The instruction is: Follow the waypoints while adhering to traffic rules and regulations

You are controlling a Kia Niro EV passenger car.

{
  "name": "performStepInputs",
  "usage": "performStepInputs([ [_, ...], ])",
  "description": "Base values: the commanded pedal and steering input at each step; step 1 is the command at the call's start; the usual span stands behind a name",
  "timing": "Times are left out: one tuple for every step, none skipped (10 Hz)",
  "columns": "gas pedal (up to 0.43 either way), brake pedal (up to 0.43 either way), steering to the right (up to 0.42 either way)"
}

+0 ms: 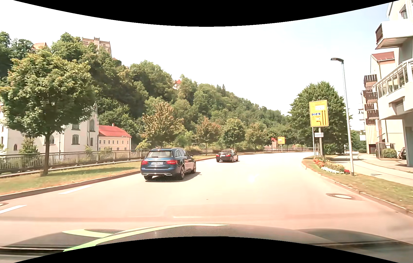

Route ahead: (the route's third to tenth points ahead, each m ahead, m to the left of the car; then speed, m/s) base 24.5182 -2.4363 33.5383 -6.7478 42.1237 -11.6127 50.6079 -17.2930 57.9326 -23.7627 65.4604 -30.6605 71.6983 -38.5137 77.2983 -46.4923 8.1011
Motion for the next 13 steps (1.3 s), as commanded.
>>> performStepInputs([
  [0.13, 0.0, 0.041],
  [0.13, 0.0, 0.044],
  [0.13, 0.0, 0.044],
  [0.13, 0.0, 0.044],
  [0.13, 0.0, 0.045],
  [0.118, 0.0, 0.045],
  [0.118, 0.0, 0.045],
  [0.118, 0.0, 0.045],
  [0.118, 0.0, 0.045],
  [0.118, 0.0, 0.044],
  [0.118, 0.0, 0.045],
  [0.118, 0.0, 0.044],
  [0.118, 0.0, 0.044],
])
